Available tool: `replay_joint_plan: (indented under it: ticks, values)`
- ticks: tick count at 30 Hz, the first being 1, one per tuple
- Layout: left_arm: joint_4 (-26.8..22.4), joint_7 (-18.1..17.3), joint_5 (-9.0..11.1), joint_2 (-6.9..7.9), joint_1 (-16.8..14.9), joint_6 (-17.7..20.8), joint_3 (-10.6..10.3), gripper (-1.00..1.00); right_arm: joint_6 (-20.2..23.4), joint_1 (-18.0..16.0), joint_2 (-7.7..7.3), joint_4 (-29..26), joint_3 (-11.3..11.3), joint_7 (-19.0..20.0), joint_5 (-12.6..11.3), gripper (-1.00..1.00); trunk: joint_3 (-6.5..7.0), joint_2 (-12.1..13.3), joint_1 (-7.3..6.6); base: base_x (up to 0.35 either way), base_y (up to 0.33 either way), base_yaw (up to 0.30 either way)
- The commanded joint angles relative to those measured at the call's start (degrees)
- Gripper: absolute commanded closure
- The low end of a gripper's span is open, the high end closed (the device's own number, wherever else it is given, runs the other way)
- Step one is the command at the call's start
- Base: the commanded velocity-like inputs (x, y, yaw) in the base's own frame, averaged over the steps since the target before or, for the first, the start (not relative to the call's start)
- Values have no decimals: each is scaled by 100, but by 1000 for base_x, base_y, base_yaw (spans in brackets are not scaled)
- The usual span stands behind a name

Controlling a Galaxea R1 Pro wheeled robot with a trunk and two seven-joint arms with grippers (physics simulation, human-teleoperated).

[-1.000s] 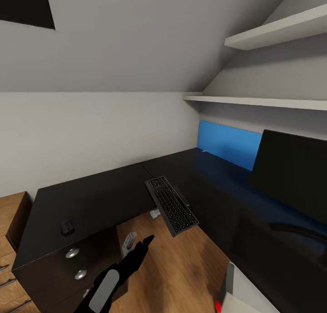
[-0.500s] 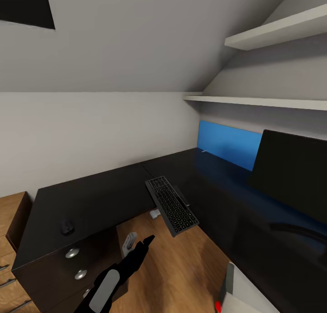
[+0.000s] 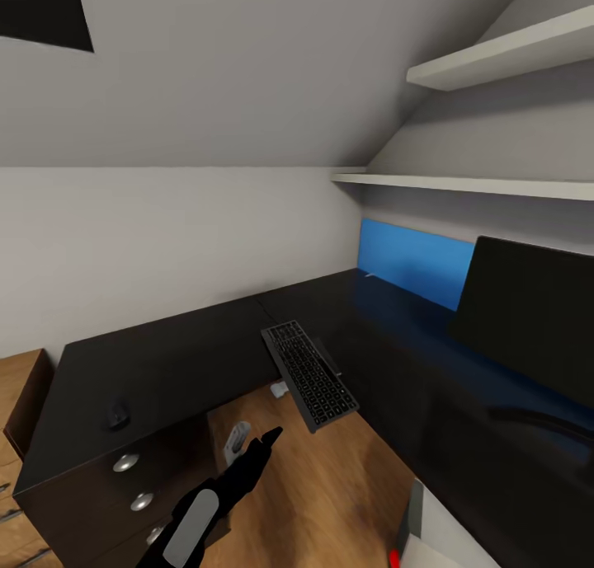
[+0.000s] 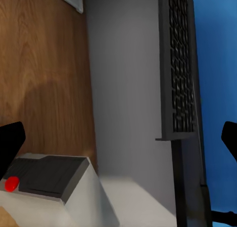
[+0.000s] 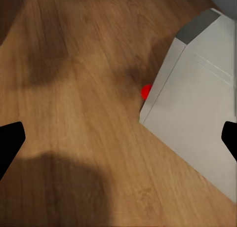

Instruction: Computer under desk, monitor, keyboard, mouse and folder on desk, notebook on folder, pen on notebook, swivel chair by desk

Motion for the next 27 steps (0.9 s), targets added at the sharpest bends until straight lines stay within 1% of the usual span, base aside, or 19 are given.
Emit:
replay_joint_plan:
  ticks: [1, 6, 10, 13, 20, 27]
  values:
    - [-1, -4, 44, -1, -3, 29, -31, -100, -18, -7, 0, 12, 35, -37, 15, -100, -6, -3, 1, 126, -117, 0]
    - [-1, -9, 44, 3, -5, 24, -285, -100, -18, -6, 9, 7, 36, -43, 14, -100, -6, -3, 1, 74, -67, 0]
    - [-1, -11, 44, 8, -4, 23, -404, -100, -18, -6, 17, 5, 35, -44, 11, -100, -6, -3, 1, 27, -24, 0]
    - [-1, -12, 49, 9, -3, 22, -453, -100, -18, -6, 28, 4, 35, -50, 6, -100, -6, -3, 1, 11, -10, 0]
    - [-1, -13, 52, 15, -5, 21, -481, -100, -18, -6, 36, 3, 33, -54, -2, -100, -5, -3, 1, 3, -3, -4]
    - [-1, -13, 56, 16, -4, 22, -478, -100, -18, -6, 37, 3, 32, -54, -7, -100, 23, -3, 1, 1, -1, -110]
